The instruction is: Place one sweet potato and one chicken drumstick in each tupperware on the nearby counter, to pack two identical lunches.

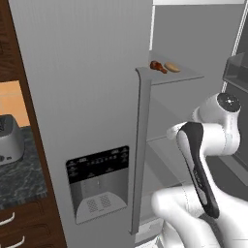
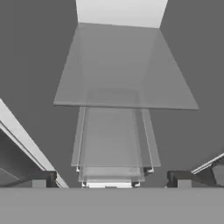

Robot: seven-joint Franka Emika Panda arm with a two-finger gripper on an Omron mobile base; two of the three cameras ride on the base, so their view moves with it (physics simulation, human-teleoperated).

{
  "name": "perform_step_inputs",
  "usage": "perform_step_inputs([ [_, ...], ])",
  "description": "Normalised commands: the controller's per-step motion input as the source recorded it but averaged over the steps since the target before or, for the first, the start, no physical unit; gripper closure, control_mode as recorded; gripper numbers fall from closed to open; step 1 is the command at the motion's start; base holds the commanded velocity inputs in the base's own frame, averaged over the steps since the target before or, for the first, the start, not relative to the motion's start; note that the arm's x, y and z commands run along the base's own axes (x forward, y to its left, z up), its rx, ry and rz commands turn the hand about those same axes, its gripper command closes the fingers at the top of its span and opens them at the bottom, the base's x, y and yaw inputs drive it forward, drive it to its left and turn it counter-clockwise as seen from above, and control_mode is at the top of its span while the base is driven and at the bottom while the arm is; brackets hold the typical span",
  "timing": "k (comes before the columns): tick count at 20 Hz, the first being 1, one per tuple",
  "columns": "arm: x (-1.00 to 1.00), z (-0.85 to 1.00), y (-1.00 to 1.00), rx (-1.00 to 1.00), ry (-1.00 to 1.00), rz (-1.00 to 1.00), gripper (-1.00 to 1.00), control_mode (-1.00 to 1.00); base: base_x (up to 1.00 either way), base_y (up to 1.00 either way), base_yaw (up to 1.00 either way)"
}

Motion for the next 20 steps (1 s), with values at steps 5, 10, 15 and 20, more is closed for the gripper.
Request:
perform_step_inputs([
  [5,1.0,0.93,-0.1,0.0,-0.07,0.15,-1.0,-1.0,0.0,0.0,0.0],
  [10,1.0,0.8,-0.16,0.0,0.0,0.02,-1.0,-1.0,0.0,0.0,0.0],
  [15,1.0,0.81,-0.15,0.0,0.01,0.0,-1.0,-1.0,0.0,0.0,0.0],
  [20,1.0,0.2,-0.17,0.0,0.11,0.0,-1.0,-1.0,0.0,0.0,0.0],
])
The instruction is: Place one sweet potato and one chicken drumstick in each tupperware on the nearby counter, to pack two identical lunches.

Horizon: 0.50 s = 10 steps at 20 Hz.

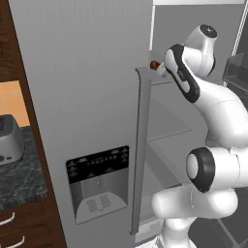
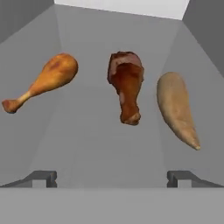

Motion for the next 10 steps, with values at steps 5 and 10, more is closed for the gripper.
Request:
perform_step_inputs([
  [5,1.0,-0.19,-0.06,0.0,0.17,0.0,-1.0,-1.0,0.0,0.0,0.0],
  [10,0.68,-0.51,0.0,0.0,0.01,0.0,-1.0,-1.0,0.0,0.0,0.0],
])
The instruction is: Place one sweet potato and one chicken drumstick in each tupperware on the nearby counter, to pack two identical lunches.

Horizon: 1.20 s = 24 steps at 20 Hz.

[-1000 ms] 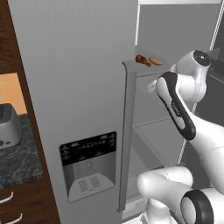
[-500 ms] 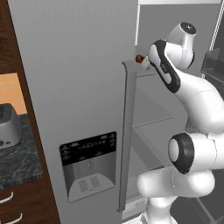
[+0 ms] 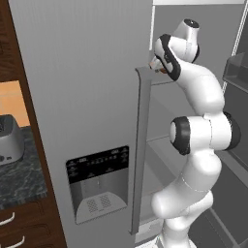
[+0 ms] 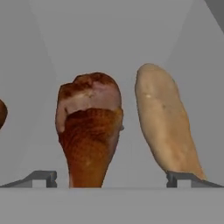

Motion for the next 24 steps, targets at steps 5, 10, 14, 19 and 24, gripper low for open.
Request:
perform_step_inputs([
  [5,0.11,-0.58,0.02,-0.01,-0.16,0.0,-1.0,-1.0,0.0,0.0,0.0],
  [10,0.06,-0.33,0.13,0.0,-0.13,0.0,-1.0,-1.0,0.0,0.0,0.0],
  [14,-0.03,-0.21,0.28,0.0,0.0,0.0,-1.0,-1.0,0.0,0.0,0.0],
  [19,0.32,-0.22,0.03,0.0,0.19,0.0,-1.0,-1.0,0.0,0.0,0.0],
  [24,0.09,-0.43,0.1,0.01,0.15,0.0,-1.0,-1.0,0.0,0.0,0.0],
])
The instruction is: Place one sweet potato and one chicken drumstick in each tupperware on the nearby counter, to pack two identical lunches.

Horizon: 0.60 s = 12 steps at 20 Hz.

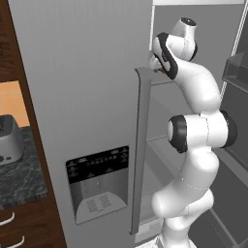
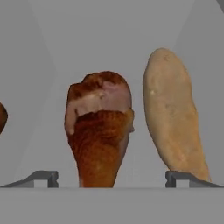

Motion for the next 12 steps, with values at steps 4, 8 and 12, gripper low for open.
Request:
perform_step_inputs([
  [4,-0.27,0.0,0.26,0.0,-0.09,0.0,-1.0,-1.0,0.0,0.0,0.0],
  [8,-0.1,-0.49,0.15,0.0,-0.11,0.0,-1.0,-1.0,0.0,0.0,0.0],
  [12,0.01,-0.69,0.0,0.0,-0.06,0.0,-1.0,-1.0,0.0,0.0,0.0],
])
